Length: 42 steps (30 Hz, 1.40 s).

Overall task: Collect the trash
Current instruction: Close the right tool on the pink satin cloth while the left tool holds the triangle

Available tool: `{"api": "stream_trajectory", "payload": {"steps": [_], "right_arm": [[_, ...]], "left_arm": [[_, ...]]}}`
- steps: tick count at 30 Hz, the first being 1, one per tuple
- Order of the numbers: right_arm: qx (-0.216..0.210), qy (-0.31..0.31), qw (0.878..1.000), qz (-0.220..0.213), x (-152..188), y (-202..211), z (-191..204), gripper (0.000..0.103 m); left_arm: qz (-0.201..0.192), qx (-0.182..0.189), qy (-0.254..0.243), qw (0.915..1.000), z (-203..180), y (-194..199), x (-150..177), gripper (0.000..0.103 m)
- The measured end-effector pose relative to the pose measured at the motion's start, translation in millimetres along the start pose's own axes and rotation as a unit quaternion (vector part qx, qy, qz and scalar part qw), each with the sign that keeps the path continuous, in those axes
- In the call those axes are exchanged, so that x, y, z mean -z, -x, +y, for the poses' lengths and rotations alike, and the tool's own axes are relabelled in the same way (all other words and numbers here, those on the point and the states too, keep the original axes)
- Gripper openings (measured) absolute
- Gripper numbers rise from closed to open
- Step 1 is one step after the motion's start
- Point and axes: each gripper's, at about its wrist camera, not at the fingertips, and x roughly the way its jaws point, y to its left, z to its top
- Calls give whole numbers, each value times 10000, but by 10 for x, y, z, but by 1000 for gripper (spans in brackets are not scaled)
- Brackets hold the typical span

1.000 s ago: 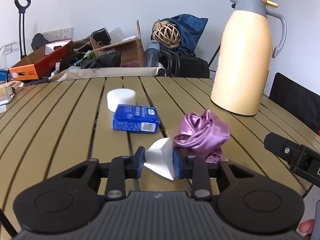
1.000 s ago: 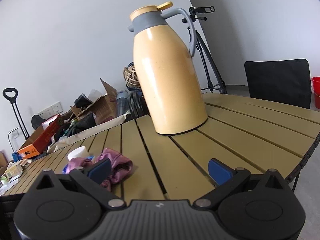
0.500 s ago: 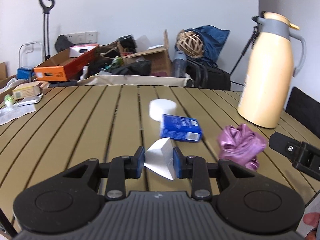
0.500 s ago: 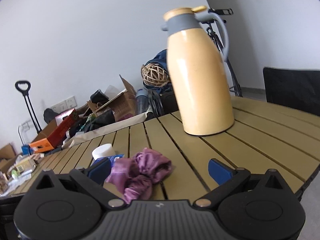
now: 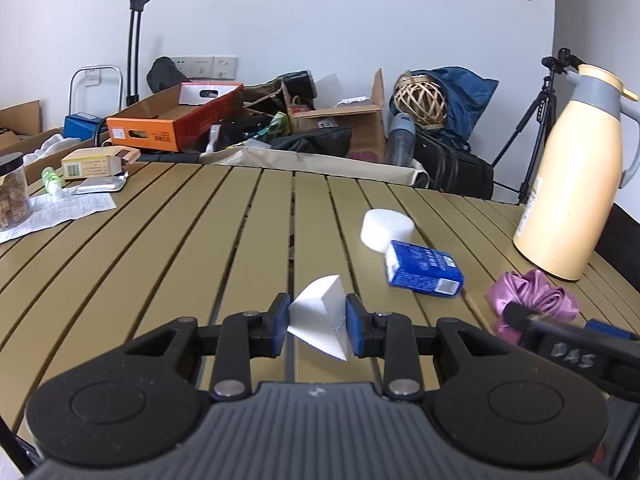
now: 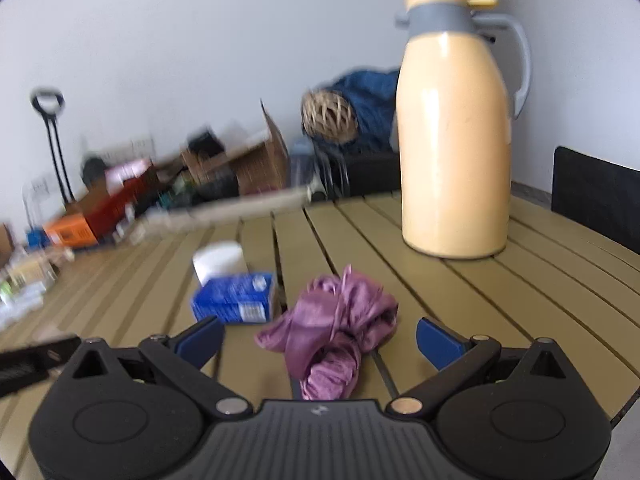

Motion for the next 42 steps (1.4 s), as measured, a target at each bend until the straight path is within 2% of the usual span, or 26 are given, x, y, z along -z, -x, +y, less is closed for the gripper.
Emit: {"api": "stream_trajectory", "payload": {"steps": [3, 11, 14, 16, 18, 21, 28, 37, 42], "right_arm": [[120, 26, 9997, 212, -1, -122, 48, 103], [298, 93, 9985, 439, -63, -387, 110, 101], [274, 72, 9976, 634, -98, -495, 99, 96], [214, 29, 9974, 689, -103, -515, 80, 89], [189, -13, 9973, 715, -96, -527, 67, 82], [192, -37, 9973, 712, -92, -533, 61, 79], [222, 22, 9975, 676, -84, -529, 39, 58], [139, -100, 9979, 625, -75, -488, -44, 43], [39, -234, 9981, 566, -69, -431, -101, 39]], "left_arm": [[14, -46, 55, 10000, 64, -13, -12, 30], [49, -111, 129, 9998, 181, -45, -25, 30], [62, -137, 139, 9998, 204, -57, -20, 30], [65, -146, 140, 9998, 208, -60, -17, 30], [68, -151, 141, 9998, 208, -62, -16, 30], [61, -147, 135, 9998, 203, -56, -17, 30], [26, -177, 120, 9998, 191, -44, -9, 30], [-19, -199, 96, 9998, 154, 18, -23, 30], [-65, -220, 64, 9997, 141, 87, -38, 30]]}}
